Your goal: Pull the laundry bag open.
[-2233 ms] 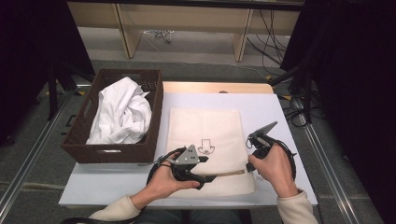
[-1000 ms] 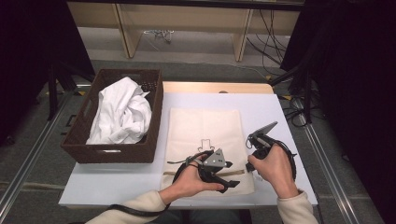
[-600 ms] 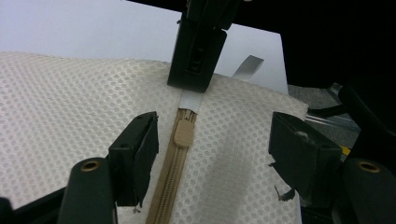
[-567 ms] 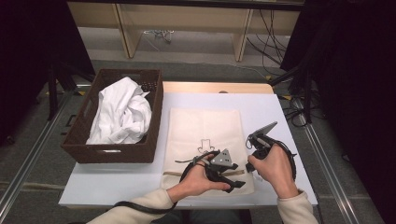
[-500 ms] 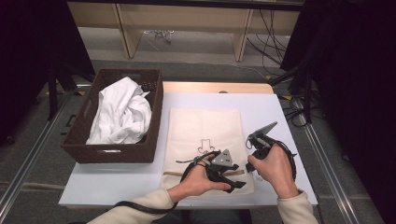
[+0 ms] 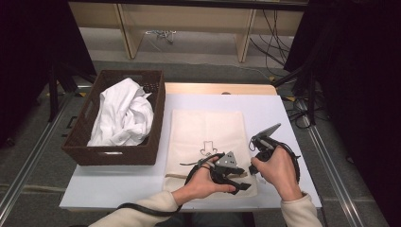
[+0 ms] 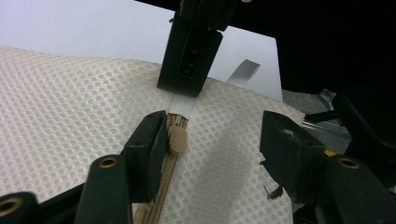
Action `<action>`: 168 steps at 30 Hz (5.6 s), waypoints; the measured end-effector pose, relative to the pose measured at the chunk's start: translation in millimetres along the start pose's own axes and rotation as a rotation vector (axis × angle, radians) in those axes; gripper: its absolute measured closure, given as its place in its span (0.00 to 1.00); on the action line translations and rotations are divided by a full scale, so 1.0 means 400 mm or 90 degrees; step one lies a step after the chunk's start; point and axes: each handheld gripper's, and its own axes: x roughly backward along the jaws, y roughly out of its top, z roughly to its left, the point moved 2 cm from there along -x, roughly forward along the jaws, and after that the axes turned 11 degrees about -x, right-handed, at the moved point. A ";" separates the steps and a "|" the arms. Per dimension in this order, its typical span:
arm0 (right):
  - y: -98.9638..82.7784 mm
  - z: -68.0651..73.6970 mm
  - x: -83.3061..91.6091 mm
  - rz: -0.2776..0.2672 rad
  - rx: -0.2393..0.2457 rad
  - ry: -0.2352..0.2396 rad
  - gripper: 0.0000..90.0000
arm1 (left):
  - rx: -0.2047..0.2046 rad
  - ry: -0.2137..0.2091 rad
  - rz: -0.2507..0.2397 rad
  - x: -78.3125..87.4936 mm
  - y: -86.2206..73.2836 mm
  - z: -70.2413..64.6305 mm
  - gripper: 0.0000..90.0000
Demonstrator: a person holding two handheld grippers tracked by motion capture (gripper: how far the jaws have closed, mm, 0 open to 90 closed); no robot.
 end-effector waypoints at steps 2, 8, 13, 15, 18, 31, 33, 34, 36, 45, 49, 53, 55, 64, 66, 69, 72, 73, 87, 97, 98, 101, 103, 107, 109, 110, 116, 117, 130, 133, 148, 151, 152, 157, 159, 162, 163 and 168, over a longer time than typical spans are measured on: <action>0.000 -0.001 0.000 0.000 0.001 0.000 0.94 | 0.009 0.000 -0.006 -0.001 0.000 0.002 0.51; 0.000 -0.002 0.000 -0.001 0.003 0.001 0.94 | 0.028 -0.011 -0.016 -0.002 0.000 0.007 0.64; 0.000 -0.002 0.000 0.000 0.000 -0.003 0.94 | 0.043 0.004 -0.015 -0.004 -0.002 0.006 0.68; -0.001 -0.003 0.002 0.000 0.019 0.002 0.94 | 0.048 0.010 -0.011 -0.004 -0.003 0.010 0.70; -0.004 0.004 0.005 0.013 -0.007 0.001 0.94 | 0.058 0.015 -0.004 -0.005 -0.005 0.016 0.75; -0.004 0.005 0.004 0.016 -0.008 -0.004 0.94 | 0.108 0.017 0.006 -0.008 -0.002 0.022 0.89; -0.004 0.006 0.004 0.016 -0.008 -0.004 0.94 | 0.113 0.021 0.006 -0.009 -0.001 0.023 0.89; -0.003 0.003 0.002 0.006 0.007 -0.005 0.94 | 0.115 0.026 0.009 -0.008 0.000 0.022 0.89; 0.000 -0.003 -0.001 -0.008 0.030 -0.002 0.94 | 0.120 0.023 0.007 -0.010 0.001 0.022 0.88; -0.002 -0.001 0.001 0.008 0.016 -0.002 0.94 | 0.132 0.036 0.016 -0.014 0.003 0.021 0.90; -0.004 0.003 0.001 0.013 0.003 -0.001 0.94 | 0.136 0.039 0.015 -0.014 0.004 0.024 0.91; -0.001 -0.004 -0.004 -0.006 0.031 -0.002 0.94 | 0.140 0.041 0.021 -0.014 0.006 0.020 0.92; -0.001 -0.005 -0.008 -0.018 0.031 0.002 0.94 | 0.142 0.049 0.026 -0.012 0.006 0.020 0.94; -0.005 0.001 0.002 0.021 -0.013 -0.006 0.94 | 0.150 0.045 0.014 -0.004 0.011 0.015 0.97; -0.003 -0.009 -0.005 0.000 0.013 -0.007 0.94 | 0.157 0.045 0.010 0.000 0.012 0.013 0.97; -0.006 -0.002 -0.005 0.008 -0.019 -0.002 0.94 | 0.164 0.048 0.006 0.005 0.014 0.011 0.97; -0.005 -0.004 -0.001 0.023 -0.014 -0.004 0.94 | 0.166 0.042 0.000 0.009 0.013 0.012 0.97; -0.005 -0.004 0.000 0.022 -0.013 -0.004 0.94 | 0.168 0.058 0.006 0.013 0.011 0.012 0.97; -0.002 -0.013 -0.007 -0.003 0.014 -0.008 0.94 | 0.181 0.049 -0.005 0.032 0.004 0.009 0.97; -0.005 0.000 -0.008 0.022 -0.015 -0.008 0.94 | 0.185 0.051 -0.006 0.036 -0.001 0.007 0.97; -0.005 0.000 -0.008 0.024 -0.019 -0.009 0.94 | 0.187 0.045 -0.007 0.038 -0.001 0.008 0.97; -0.005 -0.001 -0.011 0.020 -0.024 -0.013 0.94 | 0.187 0.046 -0.007 0.042 -0.002 0.008 0.97; 0.000 -0.011 -0.016 0.002 0.018 -0.011 0.94 | 0.186 0.053 -0.006 0.045 -0.003 0.008 0.97; -0.003 -0.003 -0.013 0.007 -0.006 -0.010 0.94 | 0.190 0.051 -0.010 0.049 -0.002 0.006 0.97; -0.003 -0.002 -0.012 0.008 -0.009 -0.011 0.94 | 0.189 0.050 -0.012 0.049 -0.002 0.006 0.97; -0.004 -0.002 -0.012 0.008 -0.012 -0.012 0.94 | 0.190 0.050 -0.008 0.051 -0.003 0.006 0.97; 0.001 -0.011 -0.016 0.003 0.017 -0.011 0.94 | 0.196 0.060 -0.013 0.053 -0.003 0.005 0.97; 0.002 -0.013 -0.016 0.000 0.024 -0.010 0.94 | 0.195 0.061 -0.012 0.054 -0.003 0.006 0.97; 0.000 -0.007 -0.016 0.010 -0.009 -0.011 0.94 | 0.186 0.063 -0.008 0.068 -0.005 0.007 0.97; 0.000 -0.007 -0.017 0.010 -0.009 -0.014 0.94 | 0.184 0.067 -0.007 0.071 -0.005 0.007 0.97; 0.000 -0.003 -0.020 0.012 -0.029 -0.011 0.94 | 0.189 0.069 -0.009 0.081 -0.006 0.005 0.97; 0.001 -0.005 -0.019 0.013 -0.022 -0.011 0.94 | 0.185 0.072 -0.003 0.084 -0.007 0.007 0.97; 0.001 -0.007 -0.018 0.015 -0.014 -0.018 0.94 | 0.183 0.072 -0.002 0.086 -0.007 0.007 0.97; 0.006 -0.019 -0.023 0.000 0.019 -0.010 0.94 | 0.185 0.076 -0.004 0.094 -0.008 0.009 0.97; 0.005 -0.016 -0.026 -0.013 0.012 -0.012 0.94 | 0.189 0.075 -0.008 0.095 -0.008 0.008 0.97; 0.004 -0.014 -0.026 -0.011 0.007 -0.014 0.94 | 0.182 0.076 -0.008 0.098 -0.010 0.009 0.97; 0.005 -0.014 -0.027 -0.011 0.007 -0.014 0.94 | 0.189 0.078 -0.008 0.099 -0.010 0.008 0.97; 0.004 -0.011 -0.022 0.005 0.004 -0.018 0.94 | 0.183 0.072 -0.004 0.106 -0.012 0.009 0.97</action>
